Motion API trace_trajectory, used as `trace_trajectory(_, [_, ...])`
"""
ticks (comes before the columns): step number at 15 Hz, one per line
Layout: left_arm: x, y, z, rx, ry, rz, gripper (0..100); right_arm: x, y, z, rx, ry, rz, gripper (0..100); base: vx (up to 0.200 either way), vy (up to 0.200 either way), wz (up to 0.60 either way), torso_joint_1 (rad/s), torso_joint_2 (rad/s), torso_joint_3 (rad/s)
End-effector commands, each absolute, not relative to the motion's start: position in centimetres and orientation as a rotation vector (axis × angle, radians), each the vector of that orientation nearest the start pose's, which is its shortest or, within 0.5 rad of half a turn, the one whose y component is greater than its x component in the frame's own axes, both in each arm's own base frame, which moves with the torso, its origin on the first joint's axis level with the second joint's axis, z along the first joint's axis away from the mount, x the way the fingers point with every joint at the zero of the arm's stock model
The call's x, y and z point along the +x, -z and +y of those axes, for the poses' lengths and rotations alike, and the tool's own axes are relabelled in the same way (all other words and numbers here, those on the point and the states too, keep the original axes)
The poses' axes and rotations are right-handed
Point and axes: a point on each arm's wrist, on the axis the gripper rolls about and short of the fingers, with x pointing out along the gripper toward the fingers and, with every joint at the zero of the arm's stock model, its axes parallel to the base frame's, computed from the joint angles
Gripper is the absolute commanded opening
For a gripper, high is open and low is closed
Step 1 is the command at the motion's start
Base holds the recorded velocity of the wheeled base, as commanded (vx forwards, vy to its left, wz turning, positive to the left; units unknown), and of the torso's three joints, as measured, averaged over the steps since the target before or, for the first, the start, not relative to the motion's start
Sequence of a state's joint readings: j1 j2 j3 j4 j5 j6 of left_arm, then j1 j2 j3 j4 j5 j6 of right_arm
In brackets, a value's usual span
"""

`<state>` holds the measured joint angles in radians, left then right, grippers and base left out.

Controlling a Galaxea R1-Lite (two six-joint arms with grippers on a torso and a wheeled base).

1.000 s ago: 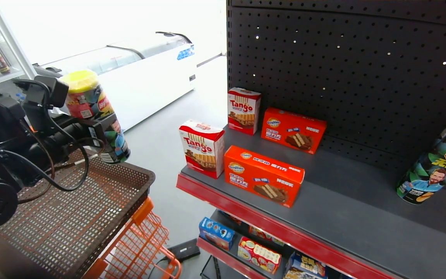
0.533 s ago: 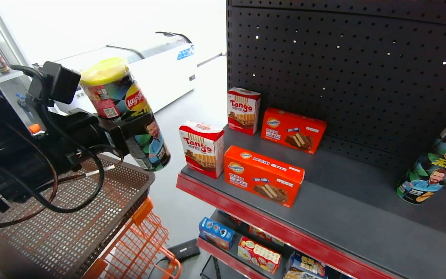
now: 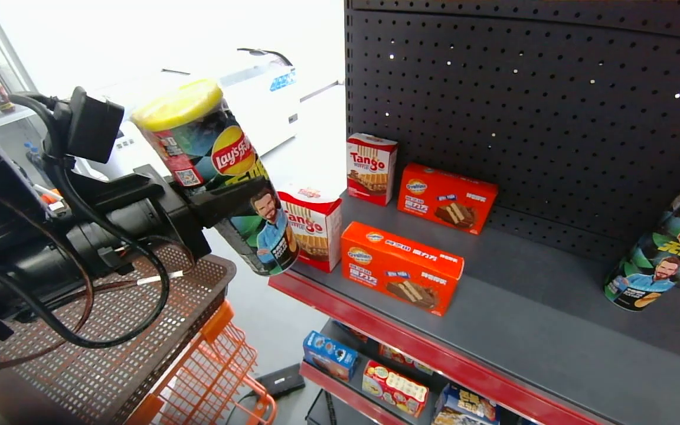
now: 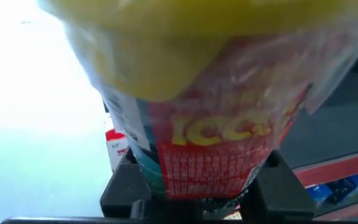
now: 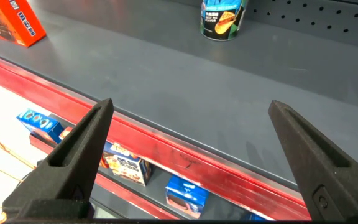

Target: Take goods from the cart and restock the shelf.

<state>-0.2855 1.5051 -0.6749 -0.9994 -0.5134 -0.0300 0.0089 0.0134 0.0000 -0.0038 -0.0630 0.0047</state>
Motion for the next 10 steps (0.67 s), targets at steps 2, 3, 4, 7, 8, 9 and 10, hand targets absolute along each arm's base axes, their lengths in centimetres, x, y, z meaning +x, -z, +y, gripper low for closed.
trace_trajectory(2, [23.3, -24.0, -8.1, -0.003, 0.812, -0.198, 0, -2.2, -7.6, -0.2, 0.004, 0.052, 0.009, 100, 0.000, 0.000, 0.00, 0.000, 0.00, 0.000])
trace_trajectory(3, [22.8, -23.8, -8.0, -0.004, 0.812, -0.190, 0, -2.2, -7.6, -0.2, 0.004, 0.054, 0.009, 100, 0.000, 0.000, 0.00, 0.000, 0.00, 0.000])
trace_trajectory(4, [21.4, -24.1, -7.7, -0.003, 0.819, -0.203, 0, -2.2, -7.6, -0.2, 0.004, 0.054, 0.009, 100, 0.000, 0.000, 0.00, 0.000, 0.00, 0.000])
trace_trajectory(7, [19.2, -23.9, -7.1, -0.010, 0.824, -0.138, 0, -2.2, -7.6, -0.2, 0.004, 0.054, 0.009, 100, 0.000, 0.000, 0.00, 0.000, 0.00, 0.000])
trace_trajectory(8, [19.1, -24.2, -7.0, -0.009, 0.824, -0.124, 0, -2.2, -7.6, -0.2, 0.004, 0.054, 0.009, 100, 0.000, 0.000, 0.00, 0.000, 0.00, 0.000])
trace_trajectory(9, [18.9, -24.5, -7.0, -0.010, 0.826, -0.118, 0, -2.2, -7.6, -0.2, 0.004, 0.054, 0.009, 100, 0.000, 0.000, 0.00, 0.000, 0.00, 0.000])
trace_trajectory(10, [18.4, -24.9, -6.9, -0.013, 0.830, -0.081, 0, -2.2, -7.6, -0.2, 0.004, 0.054, 0.009, 100, 0.000, 0.000, 0.00, 0.000, 0.00, 0.000])
